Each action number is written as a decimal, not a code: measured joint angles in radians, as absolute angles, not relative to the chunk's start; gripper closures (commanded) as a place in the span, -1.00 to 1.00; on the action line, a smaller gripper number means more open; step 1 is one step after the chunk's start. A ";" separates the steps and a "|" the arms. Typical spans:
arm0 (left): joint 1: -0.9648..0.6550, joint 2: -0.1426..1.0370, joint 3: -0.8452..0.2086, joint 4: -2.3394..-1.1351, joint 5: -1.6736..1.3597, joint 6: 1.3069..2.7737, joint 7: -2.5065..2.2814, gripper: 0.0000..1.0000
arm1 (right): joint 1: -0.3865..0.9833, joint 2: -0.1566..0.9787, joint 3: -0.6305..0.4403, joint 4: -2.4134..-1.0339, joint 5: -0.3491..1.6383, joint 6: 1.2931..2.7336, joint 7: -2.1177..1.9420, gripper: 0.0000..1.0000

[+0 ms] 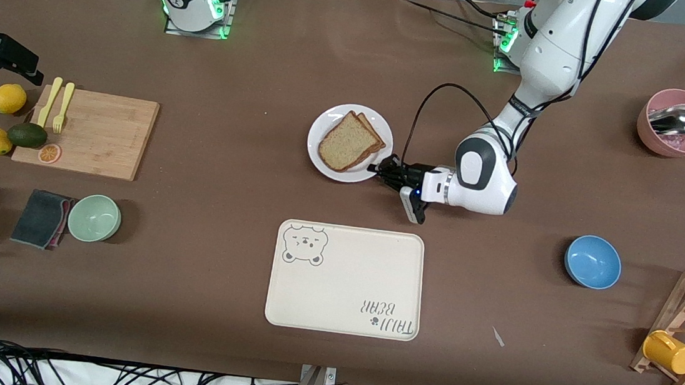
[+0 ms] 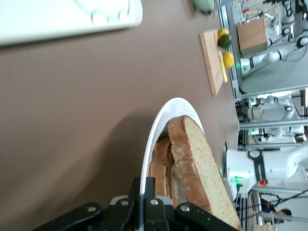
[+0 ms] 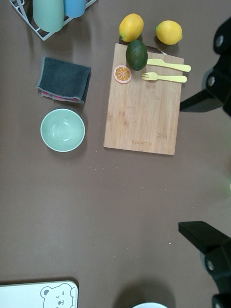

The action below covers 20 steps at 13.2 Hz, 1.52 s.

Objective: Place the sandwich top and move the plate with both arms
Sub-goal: 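Slide the plate with the left gripper onto the bear tray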

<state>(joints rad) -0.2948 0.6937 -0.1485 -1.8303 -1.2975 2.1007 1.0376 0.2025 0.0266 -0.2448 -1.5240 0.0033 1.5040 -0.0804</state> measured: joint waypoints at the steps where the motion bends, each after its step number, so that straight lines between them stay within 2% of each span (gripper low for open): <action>1: -0.289 0.694 -0.148 -1.801 -1.298 2.101 1.004 1.00 | 0.203 0.027 -0.245 -1.523 0.003 1.504 -0.080 -1.00; 7: -0.281 0.725 -0.143 -1.614 -1.298 2.105 0.785 1.00 | 0.205 0.035 -0.244 -1.494 0.003 1.504 -0.080 -1.00; 12: -0.273 0.848 -0.107 -1.416 -1.298 2.121 0.680 1.00 | 0.206 0.041 -0.244 -1.490 0.003 1.503 -0.080 -1.00; 16: -0.266 0.928 -0.049 -1.318 -1.298 2.122 0.676 1.00 | 0.206 0.041 -0.244 -1.490 0.003 1.503 -0.080 -1.00; 20: -0.270 1.001 -0.046 -1.246 -1.298 2.200 0.670 1.00 | 0.206 0.042 -0.244 -1.489 0.003 1.501 -0.080 -1.00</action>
